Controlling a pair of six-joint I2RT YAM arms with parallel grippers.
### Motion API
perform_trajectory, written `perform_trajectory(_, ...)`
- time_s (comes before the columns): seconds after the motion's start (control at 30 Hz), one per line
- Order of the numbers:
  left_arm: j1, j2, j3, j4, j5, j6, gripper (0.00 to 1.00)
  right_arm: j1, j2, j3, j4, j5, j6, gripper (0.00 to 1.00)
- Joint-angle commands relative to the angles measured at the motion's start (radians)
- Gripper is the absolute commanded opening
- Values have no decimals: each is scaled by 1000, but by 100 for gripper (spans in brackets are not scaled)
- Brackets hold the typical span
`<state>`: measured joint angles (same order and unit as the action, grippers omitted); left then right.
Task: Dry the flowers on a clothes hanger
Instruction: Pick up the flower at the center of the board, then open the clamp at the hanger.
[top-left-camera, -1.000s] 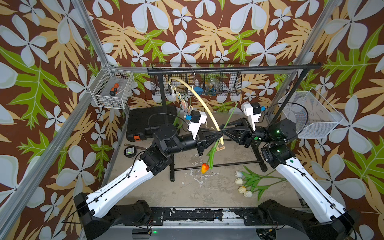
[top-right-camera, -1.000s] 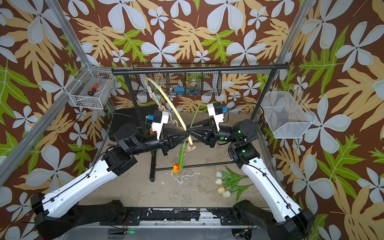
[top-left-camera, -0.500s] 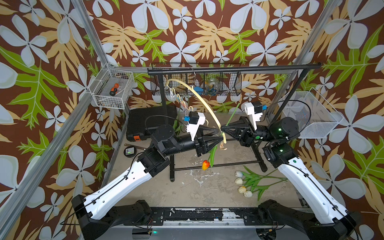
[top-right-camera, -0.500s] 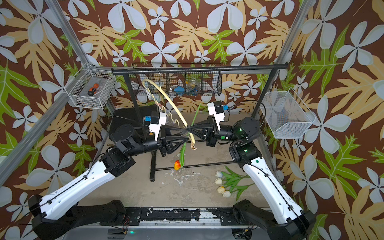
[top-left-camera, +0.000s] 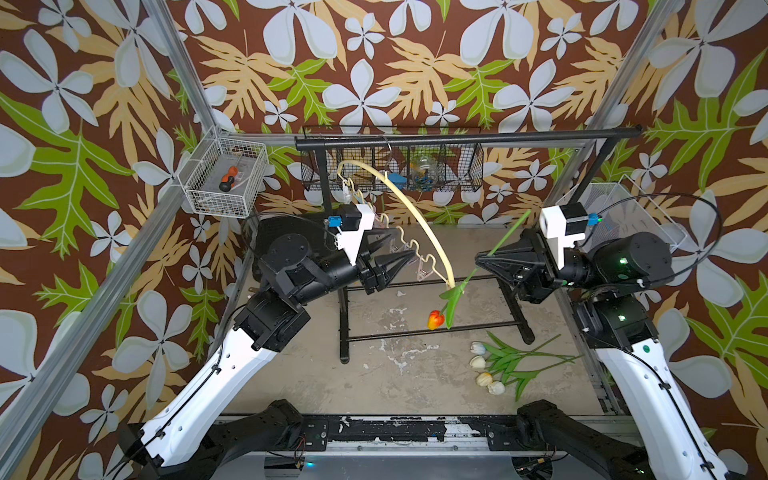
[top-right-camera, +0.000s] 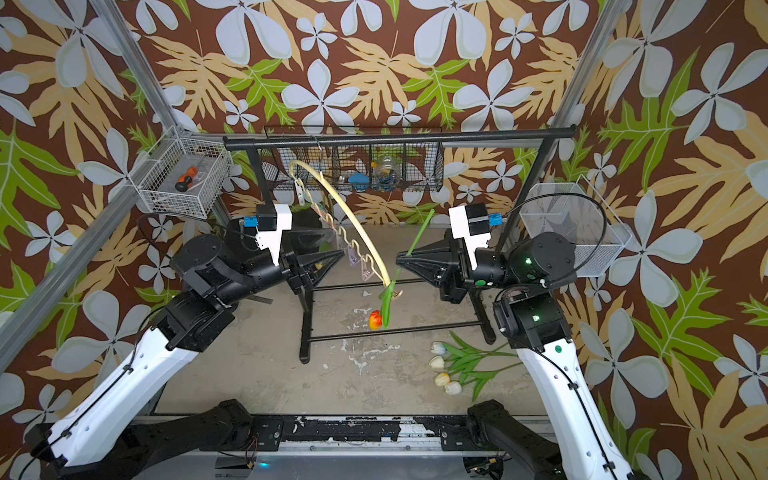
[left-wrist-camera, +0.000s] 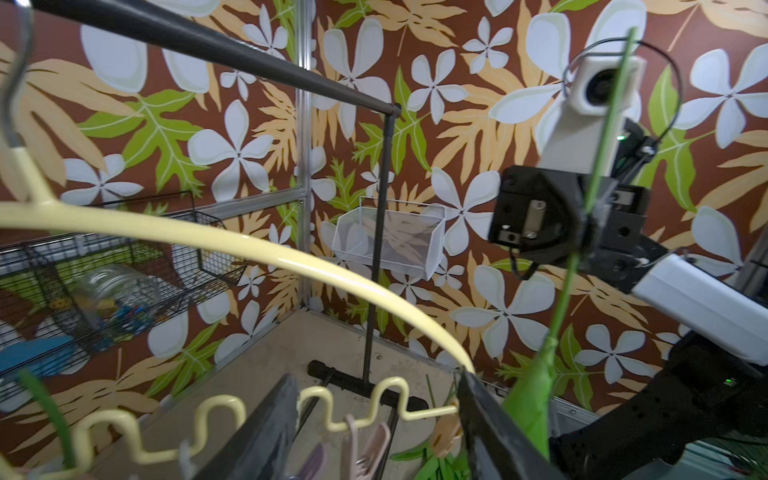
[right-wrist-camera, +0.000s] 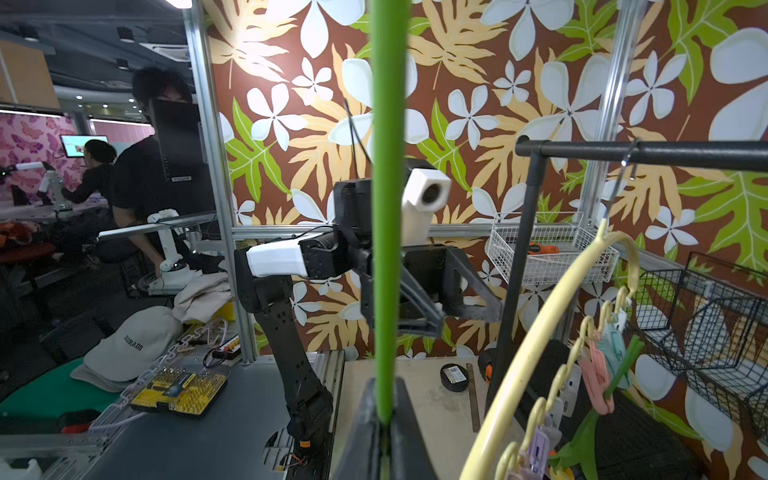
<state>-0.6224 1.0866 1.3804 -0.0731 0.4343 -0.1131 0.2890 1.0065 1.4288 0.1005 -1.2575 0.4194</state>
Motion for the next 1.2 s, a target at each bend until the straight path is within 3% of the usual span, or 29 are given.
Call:
perform_trajectory(0.0,89,12,5,-19,33,-50,61,-2,-16,25,-102,-19,-83,0)
perform_trajectory(0.13,187,45,0,-15,-18,-128,58,-33,-22,68,-196,31,-144,0)
perform_trajectory(0.3,228,87,25,-61,-139,-146,54,-108,-23,173,-350,170,-235,0)
perform_trajectory(0.47,228,120,31,-87,-190,-128,51,-109,-51,276,-433,393,-302,0)
perform_trajectory(0.7,228,175,46,-123,-187,-80,43,-109,-75,271,-446,737,-343,0)
perform_trajectory(0.87,228,191,47,-133,-116,14,32,-109,35,287,-504,750,-322,0)
perform_trajectory(1.17,228,184,-30,-95,-43,143,35,-117,233,326,-531,707,-296,0)
